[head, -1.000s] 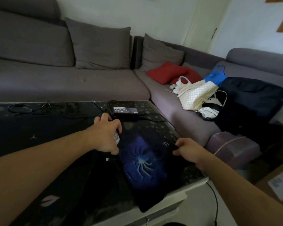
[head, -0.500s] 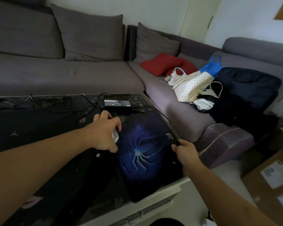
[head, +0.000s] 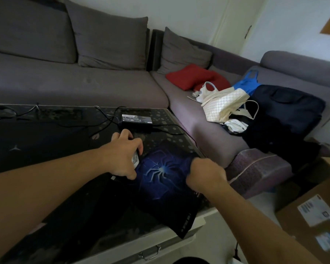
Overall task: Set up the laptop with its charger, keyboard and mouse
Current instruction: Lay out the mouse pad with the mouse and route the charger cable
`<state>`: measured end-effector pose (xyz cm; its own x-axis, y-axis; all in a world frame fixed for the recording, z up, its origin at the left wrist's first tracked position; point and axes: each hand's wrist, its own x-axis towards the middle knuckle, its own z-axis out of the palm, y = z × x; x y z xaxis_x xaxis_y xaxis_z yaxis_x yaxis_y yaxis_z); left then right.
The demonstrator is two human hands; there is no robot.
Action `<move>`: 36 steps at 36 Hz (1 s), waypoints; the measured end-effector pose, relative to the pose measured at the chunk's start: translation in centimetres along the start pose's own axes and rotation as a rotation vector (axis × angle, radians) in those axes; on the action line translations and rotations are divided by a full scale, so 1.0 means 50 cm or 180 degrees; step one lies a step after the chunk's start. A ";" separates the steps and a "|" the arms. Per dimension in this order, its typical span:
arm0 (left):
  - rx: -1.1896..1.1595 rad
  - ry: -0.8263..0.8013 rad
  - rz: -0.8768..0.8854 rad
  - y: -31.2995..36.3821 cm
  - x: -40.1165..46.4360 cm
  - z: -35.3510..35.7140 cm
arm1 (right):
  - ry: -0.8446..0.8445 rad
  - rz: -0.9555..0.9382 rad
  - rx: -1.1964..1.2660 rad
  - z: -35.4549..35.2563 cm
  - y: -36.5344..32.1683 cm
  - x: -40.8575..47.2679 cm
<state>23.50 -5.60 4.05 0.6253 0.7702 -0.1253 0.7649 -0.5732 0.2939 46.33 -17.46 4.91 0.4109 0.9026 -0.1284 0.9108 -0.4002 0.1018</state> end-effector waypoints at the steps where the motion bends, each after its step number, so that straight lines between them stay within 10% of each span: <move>1: 0.0003 -0.0039 0.0023 0.001 0.002 0.001 | 0.0084 -0.0243 0.0067 -0.003 -0.019 0.019; 6: 0.0066 -0.0274 0.0140 -0.001 0.014 0.006 | -0.0289 -0.1763 0.0490 0.025 -0.119 0.135; 19: 0.0029 -0.0361 0.0238 -0.045 0.032 0.027 | -0.0629 -0.2036 0.0074 0.017 -0.201 0.227; 31: 0.0129 0.0056 0.0020 -0.040 0.042 0.025 | 0.0195 -0.1016 0.1283 0.066 -0.167 0.249; 36: 0.0022 0.0099 0.0010 -0.035 0.041 0.030 | 0.0475 0.0714 0.1155 0.084 -0.037 0.217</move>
<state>23.67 -3.43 1.86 0.6228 0.7767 -0.0948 0.7640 -0.5775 0.2876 49.29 -7.61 -0.82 0.6138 0.7895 0.0038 0.7660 -0.5943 -0.2450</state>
